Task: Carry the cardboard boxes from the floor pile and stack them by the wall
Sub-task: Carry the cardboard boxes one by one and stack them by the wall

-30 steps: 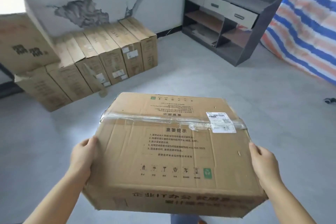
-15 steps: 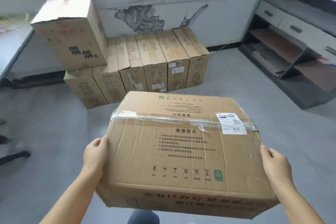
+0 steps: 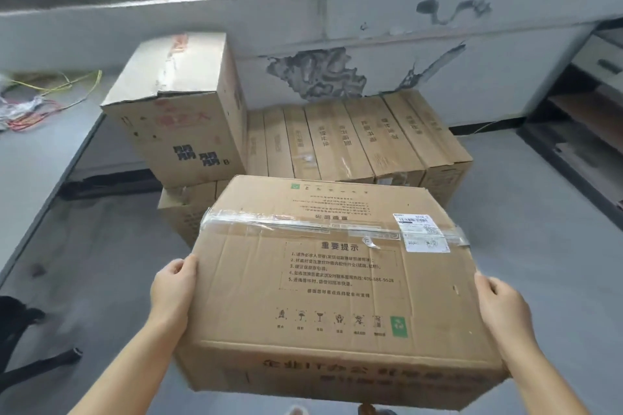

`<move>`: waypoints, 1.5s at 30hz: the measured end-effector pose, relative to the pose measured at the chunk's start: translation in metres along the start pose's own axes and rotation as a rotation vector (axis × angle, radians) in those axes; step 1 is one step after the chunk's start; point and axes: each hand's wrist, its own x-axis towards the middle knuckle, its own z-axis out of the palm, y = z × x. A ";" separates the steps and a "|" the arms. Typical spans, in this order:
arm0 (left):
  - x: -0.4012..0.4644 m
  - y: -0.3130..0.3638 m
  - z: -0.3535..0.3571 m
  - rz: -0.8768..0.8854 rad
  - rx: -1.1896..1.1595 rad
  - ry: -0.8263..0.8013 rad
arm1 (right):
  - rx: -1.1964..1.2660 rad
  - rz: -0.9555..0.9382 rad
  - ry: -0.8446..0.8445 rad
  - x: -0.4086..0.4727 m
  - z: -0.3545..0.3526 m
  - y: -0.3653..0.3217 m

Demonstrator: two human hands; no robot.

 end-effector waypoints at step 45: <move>0.547 0.173 0.335 -0.553 0.228 -0.184 | -0.336 0.032 -0.565 0.588 0.335 -0.400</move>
